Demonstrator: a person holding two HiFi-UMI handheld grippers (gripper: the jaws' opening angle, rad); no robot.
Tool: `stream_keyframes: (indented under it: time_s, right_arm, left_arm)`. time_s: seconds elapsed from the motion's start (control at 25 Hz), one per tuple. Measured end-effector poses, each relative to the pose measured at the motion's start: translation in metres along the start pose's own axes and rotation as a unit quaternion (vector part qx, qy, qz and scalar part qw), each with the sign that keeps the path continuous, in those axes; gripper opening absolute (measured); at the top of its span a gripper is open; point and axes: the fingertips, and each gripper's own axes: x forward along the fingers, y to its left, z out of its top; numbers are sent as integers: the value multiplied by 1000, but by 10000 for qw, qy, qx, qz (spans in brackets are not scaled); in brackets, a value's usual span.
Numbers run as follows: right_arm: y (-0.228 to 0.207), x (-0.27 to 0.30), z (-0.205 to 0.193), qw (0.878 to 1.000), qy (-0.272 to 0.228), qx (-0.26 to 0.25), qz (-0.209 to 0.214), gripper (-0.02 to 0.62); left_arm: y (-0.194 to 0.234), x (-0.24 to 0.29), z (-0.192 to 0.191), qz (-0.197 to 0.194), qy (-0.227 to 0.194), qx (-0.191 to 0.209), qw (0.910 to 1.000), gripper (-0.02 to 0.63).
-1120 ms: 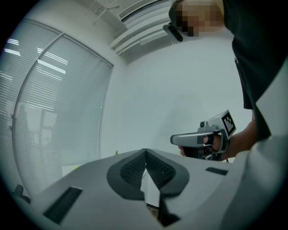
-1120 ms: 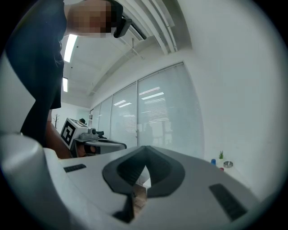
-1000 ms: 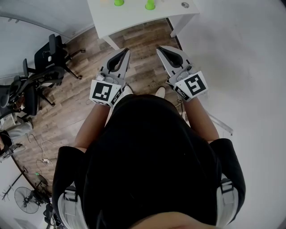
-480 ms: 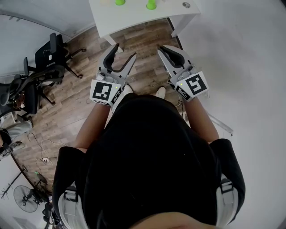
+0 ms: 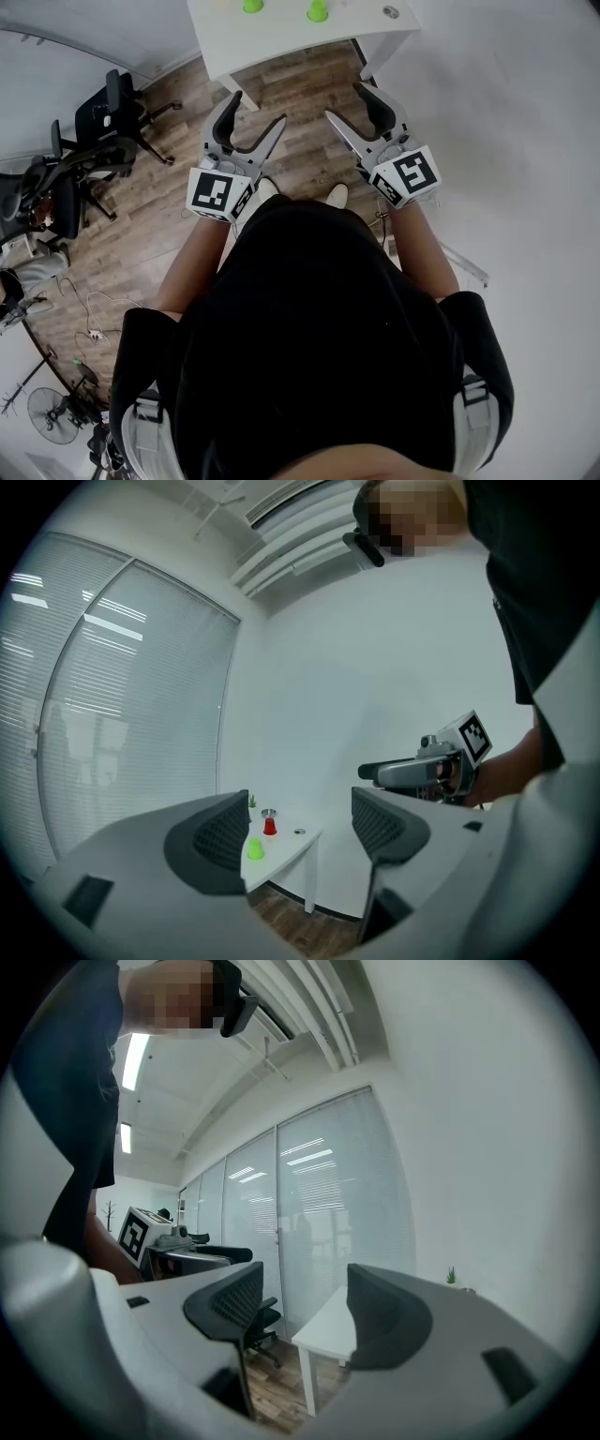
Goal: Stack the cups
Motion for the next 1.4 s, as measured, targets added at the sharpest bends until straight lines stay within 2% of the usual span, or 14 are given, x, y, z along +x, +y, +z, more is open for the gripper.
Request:
stream_keyframes:
  time_s: [0.08, 0.24, 0.56, 0.84, 0.96, 1.2, 1.4]
  right_arm:
    - [-5, -2, 0, 10000, 2, -10, 13, 319]
    - [-15, -5, -1, 9999, -6, -44, 113, 347]
    - [-43, -37, -5, 9994, -31, -3, 356, 376]
    - [-62, -59, -15, 9979, 109, 38, 640, 376]
    - [-71, -64, -20, 9975, 161, 76, 689, 376]
    - [-86, -41, -23, 9972, 248, 102, 695, 376]
    - [-110, 3, -32, 9975, 343, 92, 619, 376]
  left_arm:
    - [-3, 5, 1, -12, 17, -6, 10000, 345]
    - [-13, 17, 4, -40, -3, 26, 10000, 347]
    - [-51, 41, -2, 111, 29, -63, 9999, 345]
    - [-79, 58, -6, 362, 52, -165, 9992, 345]
    - [-88, 69, -9, 357, 85, -130, 9992, 345]
    - [-72, 90, -14, 293, 132, -223, 9992, 344]
    - [-32, 120, -21, 153, 121, -194, 9996, 342]
